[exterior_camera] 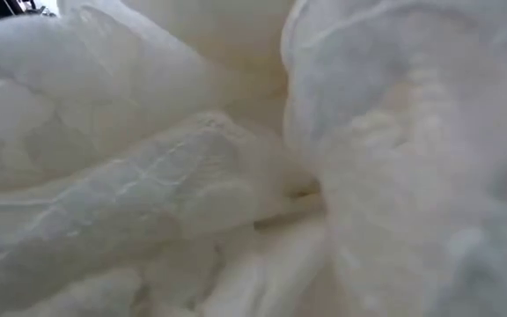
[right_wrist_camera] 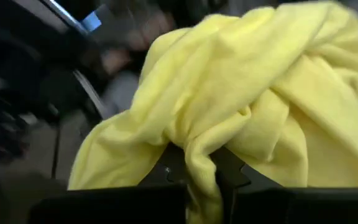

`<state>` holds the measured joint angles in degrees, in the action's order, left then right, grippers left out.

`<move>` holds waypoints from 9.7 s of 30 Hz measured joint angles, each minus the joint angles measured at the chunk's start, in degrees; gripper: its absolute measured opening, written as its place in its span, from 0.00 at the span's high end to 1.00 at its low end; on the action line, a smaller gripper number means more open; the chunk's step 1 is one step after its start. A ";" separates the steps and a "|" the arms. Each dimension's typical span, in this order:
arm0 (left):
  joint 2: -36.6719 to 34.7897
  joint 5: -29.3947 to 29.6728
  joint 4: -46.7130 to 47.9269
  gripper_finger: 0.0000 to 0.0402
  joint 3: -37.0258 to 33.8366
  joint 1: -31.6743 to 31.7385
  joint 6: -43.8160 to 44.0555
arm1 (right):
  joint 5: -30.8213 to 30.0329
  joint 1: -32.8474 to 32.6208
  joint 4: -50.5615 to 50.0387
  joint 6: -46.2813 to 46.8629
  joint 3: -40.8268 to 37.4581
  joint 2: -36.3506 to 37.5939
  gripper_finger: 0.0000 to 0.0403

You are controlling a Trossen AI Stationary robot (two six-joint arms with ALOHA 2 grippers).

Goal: Sort clothes
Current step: Put the yellow shirt into the right blue laundry bin, then put the white underwear into the right blue laundry bin, then put the dark blue boxer into the left blue laundry bin

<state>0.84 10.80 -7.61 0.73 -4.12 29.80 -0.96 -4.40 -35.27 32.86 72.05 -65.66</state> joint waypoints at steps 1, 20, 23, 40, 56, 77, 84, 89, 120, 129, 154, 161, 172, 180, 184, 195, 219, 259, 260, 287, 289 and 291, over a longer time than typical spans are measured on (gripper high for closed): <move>0.00 0.36 -0.04 0.58 0.00 0.00 0.08 | -1.87 0.26 -0.27 -2.10 3.37 0.34 0.98; 0.00 7.77 -2.98 0.58 0.00 0.00 -1.52 | -10.78 32.99 -36.43 -29.29 39.99 -9.15 0.98; 0.00 8.23 -2.96 0.58 0.00 0.00 -1.88 | -5.95 39.20 -38.02 -29.82 32.56 -12.90 0.98; 0.00 8.51 -2.93 0.58 0.00 0.00 -5.50 | -4.84 50.82 -14.82 -25.52 -2.89 -37.47 0.88; 10.56 8.47 17.65 0.58 16.99 -0.07 -10.99 | -2.32 50.81 -30.61 -21.36 14.71 -25.55 0.35; 62.30 -10.61 41.74 0.58 46.36 -0.34 -19.12 | -5.06 24.17 -11.39 -25.84 17.01 3.78 0.35; 73.80 -10.90 31.44 0.57 46.05 -2.55 -37.64 | -5.98 21.38 -11.72 -26.90 17.00 1.35 0.35; 84.07 -12.97 22.35 0.50 46.01 -2.71 -41.39 | -1.89 21.09 -12.72 -27.95 17.00 -0.49 0.35; 79.54 11.38 39.65 1.00 81.32 -2.42 -38.92 | 24.90 15.95 -2.11 -37.72 16.98 -9.36 0.35; 79.47 13.11 32.82 1.00 84.42 0.86 -45.98 | 16.39 11.83 11.20 -40.65 17.06 -17.83 0.38; 76.51 12.33 36.16 0.66 84.67 0.22 -38.45 | -16.39 30.52 -33.21 -32.13 29.69 -14.61 0.97; 76.54 12.49 41.66 0.67 84.65 0.22 -30.12 | -6.78 45.86 -26.58 -29.16 7.51 -14.83 0.95; 76.39 11.55 47.29 0.69 84.61 -0.82 -22.54 | -0.49 50.68 -8.42 -20.63 -16.87 -17.67 0.79; 76.39 11.51 47.51 0.69 84.61 -1.53 -22.31 | -0.41 50.68 -15.02 -20.82 -8.43 -17.11 0.45; 76.39 11.51 47.49 0.69 84.61 -1.53 -22.36 | -3.03 50.66 -21.83 -20.85 1.59 -17.11 0.39; 76.39 11.46 47.08 0.69 84.61 -1.47 -25.66 | -4.98 38.57 -32.41 -21.22 23.70 -13.80 0.40; 76.39 8.60 46.83 0.69 84.61 3.37 -31.08 | 3.12 -15.64 -7.61 6.18 -16.09 -7.55 0.40; 78.23 -10.08 33.12 0.47 83.87 5.56 -37.55 | -7.72 4.81 10.78 -23.80 13.56 -15.66 0.99; 78.23 -9.72 32.98 0.43 83.37 5.94 -36.58 | -6.62 5.12 11.12 -24.32 14.57 -16.25 0.99; 81.60 -4.24 25.72 0.92 81.42 6.43 -33.87 | 5.67 6.70 15.04 -25.83 18.18 -18.06 0.92; 80.88 -3.97 26.04 0.96 81.38 6.43 -33.54 | 5.73 6.77 15.25 -25.52 18.23 -17.76 0.86; 79.94 -3.13 27.02 0.95 81.94 6.43 -33.04 | 5.75 7.14 14.78 -25.37 19.28 -17.41 0.78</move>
<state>80.79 7.67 19.40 82.67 2.31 -3.24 4.79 2.74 -20.48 7.49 91.33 -83.07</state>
